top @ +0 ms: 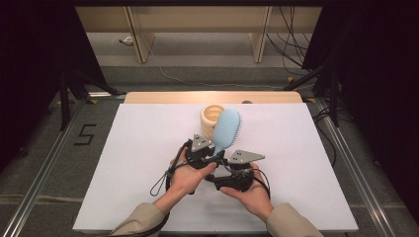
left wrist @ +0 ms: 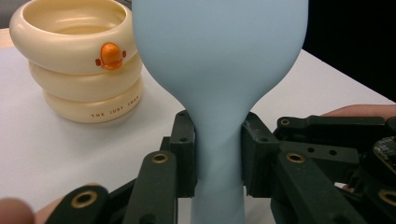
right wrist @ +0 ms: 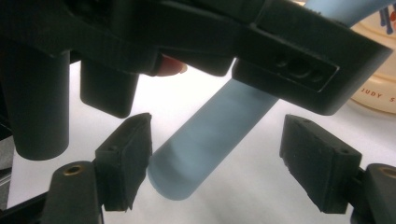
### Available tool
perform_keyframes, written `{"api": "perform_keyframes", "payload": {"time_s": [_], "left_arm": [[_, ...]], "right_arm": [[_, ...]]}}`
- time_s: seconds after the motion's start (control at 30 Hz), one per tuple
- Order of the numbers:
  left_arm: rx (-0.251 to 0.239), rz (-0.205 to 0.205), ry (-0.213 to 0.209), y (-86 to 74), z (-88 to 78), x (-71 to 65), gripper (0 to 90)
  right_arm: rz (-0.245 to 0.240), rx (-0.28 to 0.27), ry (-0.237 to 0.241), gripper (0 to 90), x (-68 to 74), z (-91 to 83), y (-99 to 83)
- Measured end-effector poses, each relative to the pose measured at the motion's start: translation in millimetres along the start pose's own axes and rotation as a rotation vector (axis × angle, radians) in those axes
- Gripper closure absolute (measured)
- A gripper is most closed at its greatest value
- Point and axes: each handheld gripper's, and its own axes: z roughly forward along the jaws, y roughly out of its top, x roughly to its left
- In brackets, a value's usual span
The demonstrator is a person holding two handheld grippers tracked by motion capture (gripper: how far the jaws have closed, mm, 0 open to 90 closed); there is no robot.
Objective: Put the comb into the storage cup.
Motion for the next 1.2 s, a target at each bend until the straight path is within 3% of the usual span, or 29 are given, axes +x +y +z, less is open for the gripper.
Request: {"api": "perform_keyframes", "payload": {"time_s": [0.33,0.5,0.73,0.8,1.2], "left_arm": [[0.003,-0.003,-0.008,-1.3,1.2,-0.9,69.5],[0.003,-0.004,-0.012,-1.6,1.3,-2.3,69.5],[0.0,-0.006,-0.011,-1.7,1.4,-1.9,69.5],[0.001,-0.004,-0.012,-1.9,1.4,-1.9,69.5],[-0.007,0.001,-0.025,-2.8,-1.1,-3.8,69.2]], "right_arm": [[0.001,0.013,0.01,35.1,-0.8,0.8,-0.1],[0.024,0.025,0.012,39.2,-2.6,1.2,-0.8],[0.042,0.039,0.034,54.0,-3.5,1.2,-1.5],[0.043,0.043,0.034,54.4,-3.1,1.4,-1.2],[0.205,0.05,0.071,65.0,-13.4,-2.8,-0.8]]}}
